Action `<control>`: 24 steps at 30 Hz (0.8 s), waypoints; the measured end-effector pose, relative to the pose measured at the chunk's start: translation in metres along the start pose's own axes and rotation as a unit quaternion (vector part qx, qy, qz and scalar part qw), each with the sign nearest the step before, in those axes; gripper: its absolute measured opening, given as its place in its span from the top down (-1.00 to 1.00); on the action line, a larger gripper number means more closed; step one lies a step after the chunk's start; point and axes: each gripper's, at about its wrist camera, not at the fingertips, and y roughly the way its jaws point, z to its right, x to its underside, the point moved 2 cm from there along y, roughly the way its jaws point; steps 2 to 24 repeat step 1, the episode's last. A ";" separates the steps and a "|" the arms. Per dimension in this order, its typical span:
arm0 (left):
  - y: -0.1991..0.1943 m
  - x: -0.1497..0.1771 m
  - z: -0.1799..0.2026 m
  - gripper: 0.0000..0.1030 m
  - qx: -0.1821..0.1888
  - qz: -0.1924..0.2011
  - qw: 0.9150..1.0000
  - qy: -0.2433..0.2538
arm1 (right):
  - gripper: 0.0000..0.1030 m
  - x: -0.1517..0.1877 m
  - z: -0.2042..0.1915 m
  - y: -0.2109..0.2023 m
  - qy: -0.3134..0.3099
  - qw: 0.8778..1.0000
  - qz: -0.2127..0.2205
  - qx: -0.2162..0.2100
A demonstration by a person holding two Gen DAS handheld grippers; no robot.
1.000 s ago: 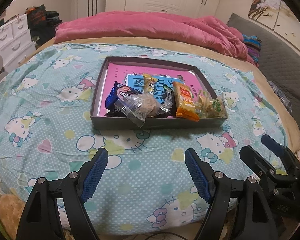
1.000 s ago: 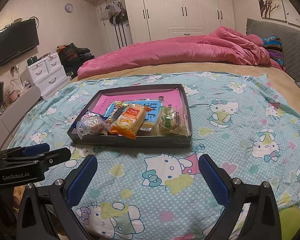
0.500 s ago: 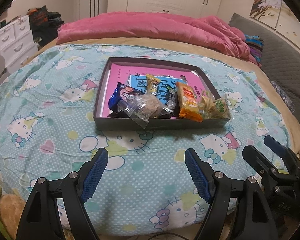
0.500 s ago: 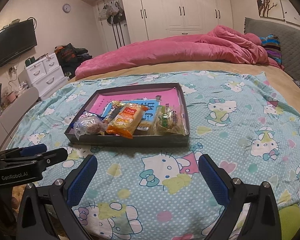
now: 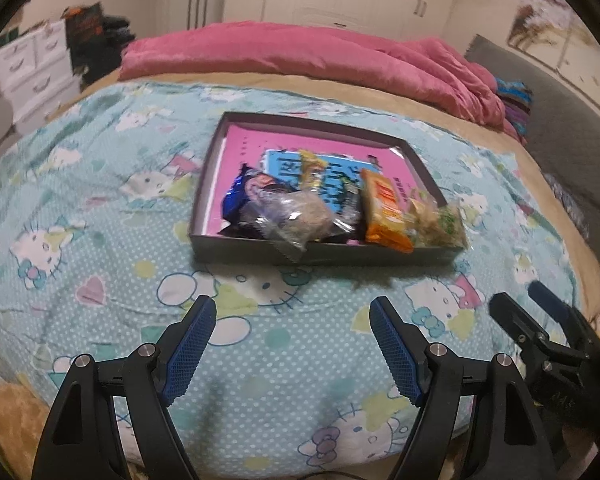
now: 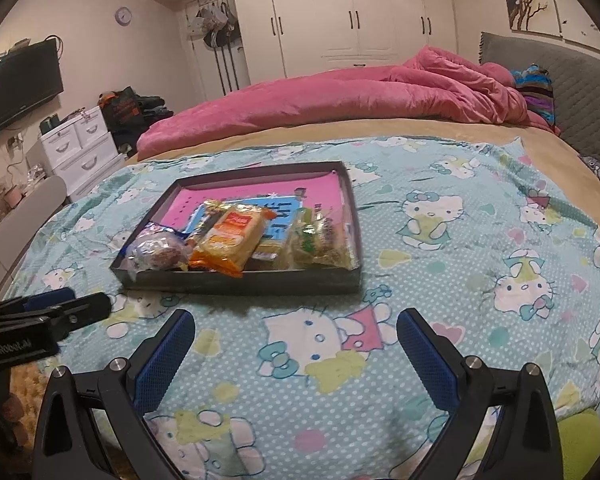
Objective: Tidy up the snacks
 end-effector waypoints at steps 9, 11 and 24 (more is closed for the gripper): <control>0.004 -0.003 -0.009 -0.56 -0.004 -0.003 1.000 -0.012 | -0.98 -0.001 0.004 0.002 0.002 1.000 0.000 0.007; 0.004 -0.003 -0.009 -0.56 -0.004 -0.003 1.000 -0.012 | -0.98 -0.001 0.004 0.002 0.002 1.000 0.000 0.007; 0.004 -0.003 -0.009 -0.56 -0.004 -0.003 1.000 -0.012 | -0.98 -0.001 0.004 0.002 0.002 1.000 0.000 0.007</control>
